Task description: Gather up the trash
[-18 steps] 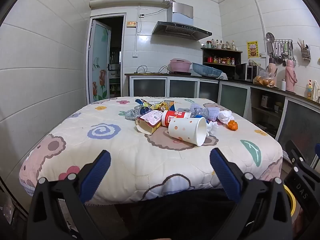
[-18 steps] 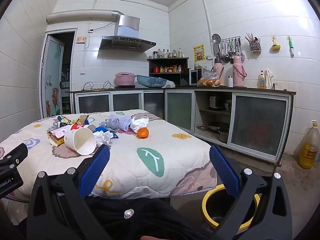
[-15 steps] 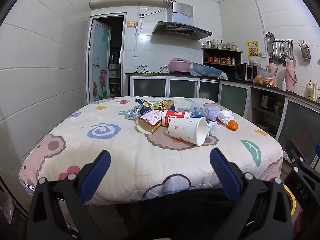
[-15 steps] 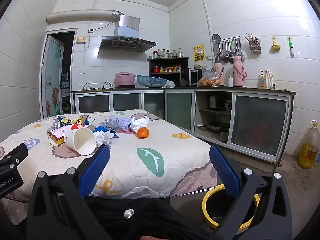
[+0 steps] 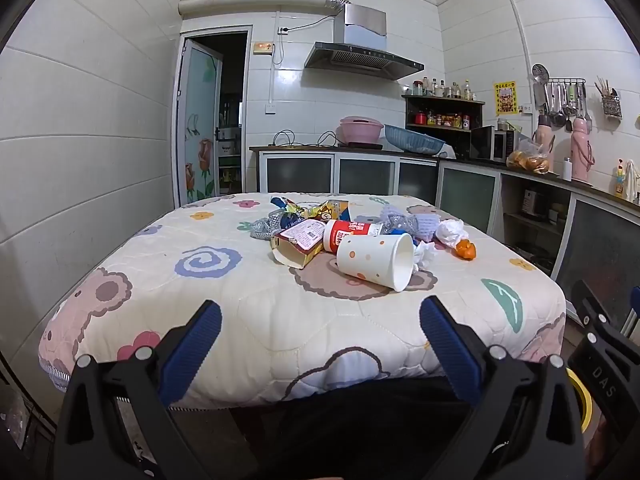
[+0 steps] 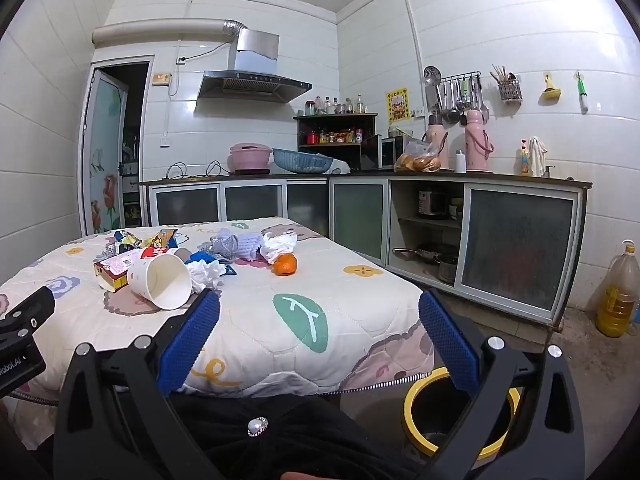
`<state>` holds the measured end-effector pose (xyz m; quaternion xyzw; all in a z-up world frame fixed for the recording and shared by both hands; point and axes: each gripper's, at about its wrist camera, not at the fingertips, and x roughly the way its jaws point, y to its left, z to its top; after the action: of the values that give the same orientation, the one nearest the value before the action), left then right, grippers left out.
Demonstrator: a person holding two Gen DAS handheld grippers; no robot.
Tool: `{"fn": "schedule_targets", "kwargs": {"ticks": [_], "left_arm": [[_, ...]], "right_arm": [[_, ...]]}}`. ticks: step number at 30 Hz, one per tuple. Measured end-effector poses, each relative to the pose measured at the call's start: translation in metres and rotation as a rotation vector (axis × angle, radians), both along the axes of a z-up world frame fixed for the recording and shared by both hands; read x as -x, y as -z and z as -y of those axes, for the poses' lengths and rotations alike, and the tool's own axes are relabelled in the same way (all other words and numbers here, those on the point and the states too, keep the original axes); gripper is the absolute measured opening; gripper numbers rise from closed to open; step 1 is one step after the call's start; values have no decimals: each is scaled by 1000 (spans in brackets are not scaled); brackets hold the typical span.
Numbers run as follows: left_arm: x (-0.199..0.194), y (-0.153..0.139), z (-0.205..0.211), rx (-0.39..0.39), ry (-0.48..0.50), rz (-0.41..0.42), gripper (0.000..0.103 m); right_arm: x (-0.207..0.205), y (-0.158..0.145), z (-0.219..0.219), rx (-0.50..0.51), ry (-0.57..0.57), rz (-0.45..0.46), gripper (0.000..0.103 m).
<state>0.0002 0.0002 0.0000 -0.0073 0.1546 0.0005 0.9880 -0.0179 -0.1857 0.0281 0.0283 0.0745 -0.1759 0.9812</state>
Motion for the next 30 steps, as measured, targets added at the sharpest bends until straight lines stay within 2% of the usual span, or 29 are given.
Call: {"fn": "schedule_targets", "kwargs": {"ticks": [30], "left_arm": [[0,0,0,-3,0,0,96]], "right_arm": [[-2,-1,0,-3,0,-5,96]]}}
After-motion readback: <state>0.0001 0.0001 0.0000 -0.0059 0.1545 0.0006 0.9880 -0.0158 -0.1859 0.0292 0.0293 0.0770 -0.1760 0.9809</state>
